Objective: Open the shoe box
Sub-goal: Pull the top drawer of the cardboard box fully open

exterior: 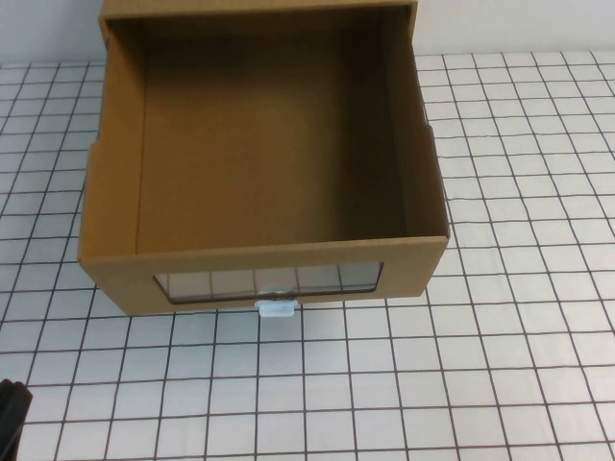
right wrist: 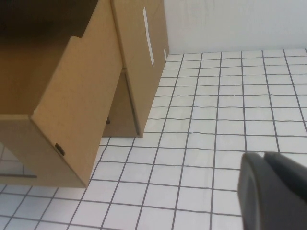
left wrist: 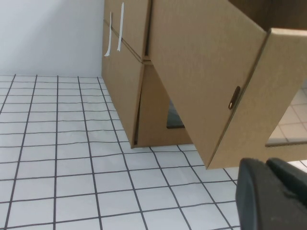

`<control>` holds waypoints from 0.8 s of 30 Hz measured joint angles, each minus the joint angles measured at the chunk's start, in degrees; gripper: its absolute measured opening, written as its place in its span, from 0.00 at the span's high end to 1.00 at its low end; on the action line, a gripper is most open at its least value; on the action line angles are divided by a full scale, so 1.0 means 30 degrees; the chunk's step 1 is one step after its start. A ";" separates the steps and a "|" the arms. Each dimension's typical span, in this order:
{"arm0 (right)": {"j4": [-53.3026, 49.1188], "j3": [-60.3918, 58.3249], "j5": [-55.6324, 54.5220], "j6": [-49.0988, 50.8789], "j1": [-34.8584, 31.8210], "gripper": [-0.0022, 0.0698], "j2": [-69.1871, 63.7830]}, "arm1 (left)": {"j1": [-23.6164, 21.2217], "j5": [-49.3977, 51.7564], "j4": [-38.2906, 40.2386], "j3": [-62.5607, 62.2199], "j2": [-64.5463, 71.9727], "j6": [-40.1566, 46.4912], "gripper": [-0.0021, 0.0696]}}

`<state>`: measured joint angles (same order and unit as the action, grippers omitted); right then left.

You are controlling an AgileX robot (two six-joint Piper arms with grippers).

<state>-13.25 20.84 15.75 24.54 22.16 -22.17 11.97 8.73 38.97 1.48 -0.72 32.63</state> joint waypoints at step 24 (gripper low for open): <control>-0.1870 -0.7376 -0.5419 0.0213 -0.7491 0.99 0.6764 | 0.0000 0.0000 0.0000 0.0000 0.0000 0.0000 0.98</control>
<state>-18.86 -1.29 -0.50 25.18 -0.31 -1.87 11.97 8.73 38.97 1.48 -0.72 32.63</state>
